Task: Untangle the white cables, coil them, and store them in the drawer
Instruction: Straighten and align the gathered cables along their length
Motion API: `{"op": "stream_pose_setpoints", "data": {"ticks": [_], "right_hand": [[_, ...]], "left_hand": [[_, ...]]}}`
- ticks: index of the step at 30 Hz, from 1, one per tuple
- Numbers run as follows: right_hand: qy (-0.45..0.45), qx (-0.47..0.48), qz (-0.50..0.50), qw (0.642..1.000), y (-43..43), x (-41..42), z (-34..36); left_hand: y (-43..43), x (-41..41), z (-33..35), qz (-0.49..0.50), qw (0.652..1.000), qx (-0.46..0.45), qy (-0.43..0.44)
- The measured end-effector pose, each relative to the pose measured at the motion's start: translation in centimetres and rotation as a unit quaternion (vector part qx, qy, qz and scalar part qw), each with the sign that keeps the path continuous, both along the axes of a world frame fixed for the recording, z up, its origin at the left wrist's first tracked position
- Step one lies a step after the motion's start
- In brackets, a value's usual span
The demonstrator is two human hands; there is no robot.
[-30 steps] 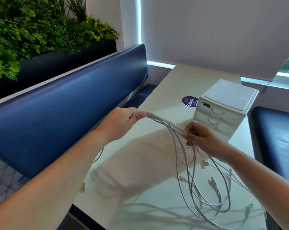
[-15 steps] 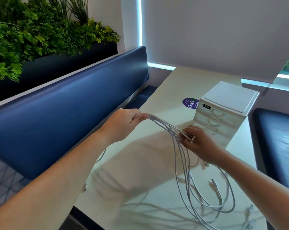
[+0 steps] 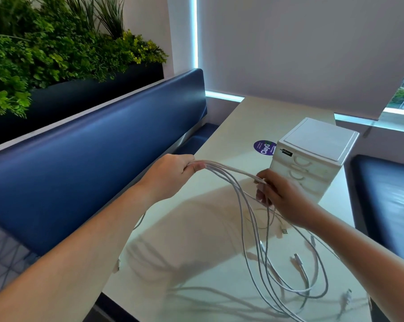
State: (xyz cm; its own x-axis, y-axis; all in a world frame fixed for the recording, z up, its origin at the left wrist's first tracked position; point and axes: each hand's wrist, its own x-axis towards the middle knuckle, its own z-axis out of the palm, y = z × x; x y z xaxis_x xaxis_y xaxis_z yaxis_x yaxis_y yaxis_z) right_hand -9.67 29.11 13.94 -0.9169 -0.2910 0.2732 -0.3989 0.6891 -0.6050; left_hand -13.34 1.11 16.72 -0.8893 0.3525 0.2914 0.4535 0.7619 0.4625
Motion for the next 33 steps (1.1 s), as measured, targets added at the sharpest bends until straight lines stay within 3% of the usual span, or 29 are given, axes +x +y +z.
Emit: {"op": "stream_pose_setpoints", "data": {"ticks": [3, 9, 11, 19, 33], "right_hand": [[-0.053, -0.003, 0.008, 0.999, 0.1, 0.1, 0.1], [-0.032, 0.236, -0.028, 0.971, 1.3, 0.2, 0.9], [-0.004, 0.267, -0.042, 0.963, 1.3, 0.2, 1.0], [-0.047, 0.083, -0.083, 0.992, -1.6, -0.8, -2.0], [-0.143, -0.003, 0.002, 0.99, -0.4, -0.9, -1.6]], "left_hand": [[-0.2, -0.1, 0.1, 0.008, 1.0, -0.004, 0.005], [-0.2, -0.1, -0.1, 0.006, 1.0, -0.024, -0.002], [0.1, 0.1, 0.0, -0.001, 1.0, -0.008, -0.008], [0.5, 0.5, 0.1, -0.005, 0.998, 0.055, -0.01], [-0.2, 0.1, -0.4, -0.001, 0.999, 0.017, -0.028]]}}
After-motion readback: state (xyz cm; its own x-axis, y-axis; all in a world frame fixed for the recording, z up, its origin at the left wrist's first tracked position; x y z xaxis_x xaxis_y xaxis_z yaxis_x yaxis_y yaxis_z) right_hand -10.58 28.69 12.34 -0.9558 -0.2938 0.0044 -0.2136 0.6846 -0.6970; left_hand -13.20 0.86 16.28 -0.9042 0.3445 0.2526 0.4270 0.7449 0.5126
